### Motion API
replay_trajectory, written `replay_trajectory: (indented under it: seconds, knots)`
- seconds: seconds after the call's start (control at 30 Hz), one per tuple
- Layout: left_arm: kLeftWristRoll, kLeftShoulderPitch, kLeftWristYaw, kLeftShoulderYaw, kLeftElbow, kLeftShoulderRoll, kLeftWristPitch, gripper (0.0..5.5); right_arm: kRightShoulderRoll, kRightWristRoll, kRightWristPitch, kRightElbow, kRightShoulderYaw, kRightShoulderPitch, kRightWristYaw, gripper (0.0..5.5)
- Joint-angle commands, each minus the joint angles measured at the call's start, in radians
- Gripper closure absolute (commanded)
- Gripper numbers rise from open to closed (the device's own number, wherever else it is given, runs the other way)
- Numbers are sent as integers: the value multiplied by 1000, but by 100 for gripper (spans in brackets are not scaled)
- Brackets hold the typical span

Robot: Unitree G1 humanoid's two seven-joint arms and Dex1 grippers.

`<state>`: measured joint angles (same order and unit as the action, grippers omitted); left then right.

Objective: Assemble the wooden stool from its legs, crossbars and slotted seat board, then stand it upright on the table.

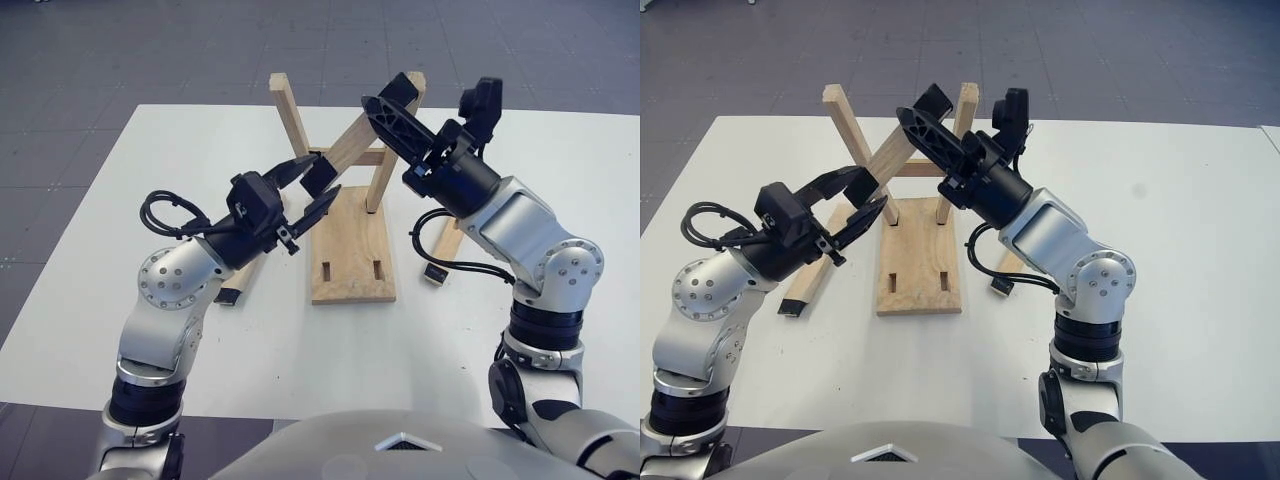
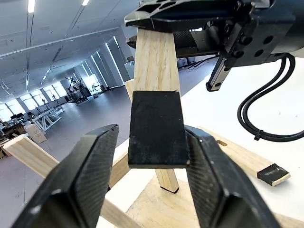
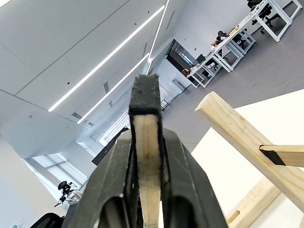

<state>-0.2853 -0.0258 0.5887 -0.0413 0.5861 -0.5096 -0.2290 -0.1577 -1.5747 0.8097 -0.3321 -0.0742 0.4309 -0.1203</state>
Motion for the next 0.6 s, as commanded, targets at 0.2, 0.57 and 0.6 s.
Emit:
replay_trajectory:
  seconds: [0.2, 0.57, 0.6]
  knots:
    - [219, 234, 42, -59, -202, -88, 181, 285, -285, 199, 42, -19, -142, -203, 78, 507]
    - [303, 115, -79, -83, -259, 22, 111, 285, -347, 758, -90, 94, 57, -272, 277, 507]
    - [304, 118, -80, -84, -258, 24, 112, 285, -355, 783, -95, 86, 63, -277, 302, 507]
